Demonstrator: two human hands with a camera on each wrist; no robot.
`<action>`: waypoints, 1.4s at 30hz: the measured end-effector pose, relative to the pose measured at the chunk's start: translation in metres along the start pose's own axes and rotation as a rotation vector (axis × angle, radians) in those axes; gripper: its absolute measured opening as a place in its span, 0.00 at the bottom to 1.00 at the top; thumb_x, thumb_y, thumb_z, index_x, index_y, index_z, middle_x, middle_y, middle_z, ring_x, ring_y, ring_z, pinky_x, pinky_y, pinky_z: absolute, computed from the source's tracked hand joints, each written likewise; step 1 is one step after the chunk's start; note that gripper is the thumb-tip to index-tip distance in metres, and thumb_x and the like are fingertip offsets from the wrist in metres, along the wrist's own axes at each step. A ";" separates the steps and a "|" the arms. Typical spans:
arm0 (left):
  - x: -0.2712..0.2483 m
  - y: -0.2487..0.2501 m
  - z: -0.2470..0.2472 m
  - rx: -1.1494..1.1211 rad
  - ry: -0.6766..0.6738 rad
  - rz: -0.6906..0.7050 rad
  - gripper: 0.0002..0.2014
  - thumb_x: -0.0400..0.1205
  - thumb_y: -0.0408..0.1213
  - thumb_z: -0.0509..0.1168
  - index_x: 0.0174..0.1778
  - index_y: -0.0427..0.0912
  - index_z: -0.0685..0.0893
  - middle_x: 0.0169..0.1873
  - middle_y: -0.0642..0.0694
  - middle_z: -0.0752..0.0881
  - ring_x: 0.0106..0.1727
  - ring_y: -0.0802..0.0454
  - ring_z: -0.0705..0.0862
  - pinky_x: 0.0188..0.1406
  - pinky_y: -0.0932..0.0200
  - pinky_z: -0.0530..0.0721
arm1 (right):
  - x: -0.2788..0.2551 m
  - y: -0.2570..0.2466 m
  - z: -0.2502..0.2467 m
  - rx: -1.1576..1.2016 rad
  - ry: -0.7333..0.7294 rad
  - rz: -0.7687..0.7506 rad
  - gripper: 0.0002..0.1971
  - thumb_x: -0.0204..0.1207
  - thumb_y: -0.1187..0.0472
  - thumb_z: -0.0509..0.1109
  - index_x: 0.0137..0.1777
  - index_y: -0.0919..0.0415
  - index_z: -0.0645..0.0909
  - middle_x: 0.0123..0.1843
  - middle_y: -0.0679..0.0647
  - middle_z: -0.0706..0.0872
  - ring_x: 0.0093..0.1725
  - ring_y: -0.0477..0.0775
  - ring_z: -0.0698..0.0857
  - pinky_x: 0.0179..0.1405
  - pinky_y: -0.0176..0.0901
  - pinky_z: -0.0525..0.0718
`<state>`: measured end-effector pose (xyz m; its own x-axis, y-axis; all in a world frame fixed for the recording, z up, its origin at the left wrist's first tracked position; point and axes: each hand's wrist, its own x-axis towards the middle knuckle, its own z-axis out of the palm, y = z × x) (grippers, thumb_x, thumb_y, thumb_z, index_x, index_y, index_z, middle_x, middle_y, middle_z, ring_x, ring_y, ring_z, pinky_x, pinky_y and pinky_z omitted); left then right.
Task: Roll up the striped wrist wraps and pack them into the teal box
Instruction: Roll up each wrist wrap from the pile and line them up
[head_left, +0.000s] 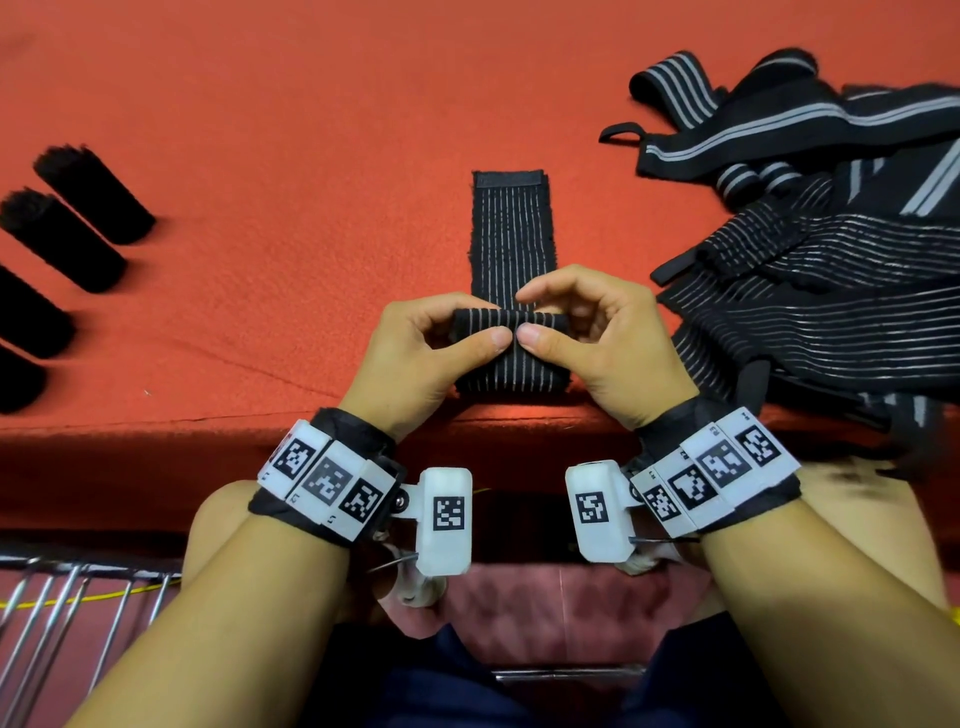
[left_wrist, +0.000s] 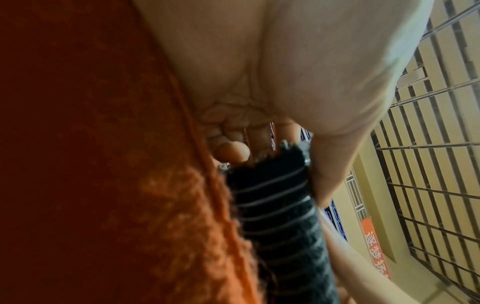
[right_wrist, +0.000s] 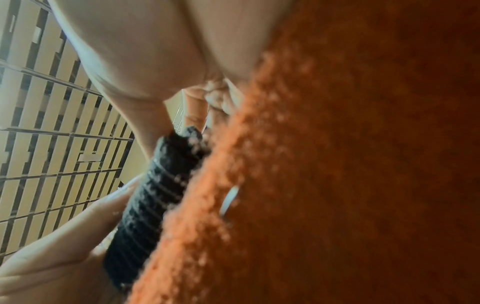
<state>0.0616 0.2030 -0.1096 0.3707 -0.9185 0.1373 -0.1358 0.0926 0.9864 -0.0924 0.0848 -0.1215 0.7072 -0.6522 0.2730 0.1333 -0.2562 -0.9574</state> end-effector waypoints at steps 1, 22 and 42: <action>0.000 0.000 0.000 0.010 -0.001 0.006 0.05 0.80 0.30 0.74 0.50 0.34 0.90 0.37 0.49 0.89 0.38 0.57 0.86 0.38 0.66 0.82 | 0.001 0.000 0.000 0.000 -0.001 0.001 0.12 0.73 0.68 0.79 0.55 0.58 0.86 0.49 0.52 0.90 0.48 0.50 0.88 0.55 0.59 0.87; -0.002 0.005 0.001 -0.058 0.048 -0.040 0.11 0.80 0.20 0.70 0.56 0.35 0.84 0.33 0.51 0.91 0.32 0.60 0.88 0.28 0.70 0.81 | -0.001 -0.003 -0.006 -0.015 -0.118 -0.009 0.20 0.66 0.69 0.85 0.58 0.59 0.88 0.56 0.54 0.91 0.60 0.53 0.89 0.64 0.53 0.86; -0.001 0.000 0.000 0.052 0.022 -0.038 0.07 0.80 0.36 0.74 0.53 0.42 0.90 0.44 0.42 0.91 0.45 0.47 0.89 0.37 0.45 0.87 | -0.001 0.000 0.000 -0.055 0.035 0.028 0.15 0.71 0.62 0.83 0.55 0.51 0.86 0.45 0.52 0.91 0.44 0.46 0.88 0.52 0.49 0.89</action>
<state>0.0613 0.2036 -0.1095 0.3963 -0.9124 0.1024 -0.1689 0.0372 0.9849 -0.0930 0.0860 -0.1215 0.6854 -0.6838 0.2501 0.0744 -0.2760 -0.9583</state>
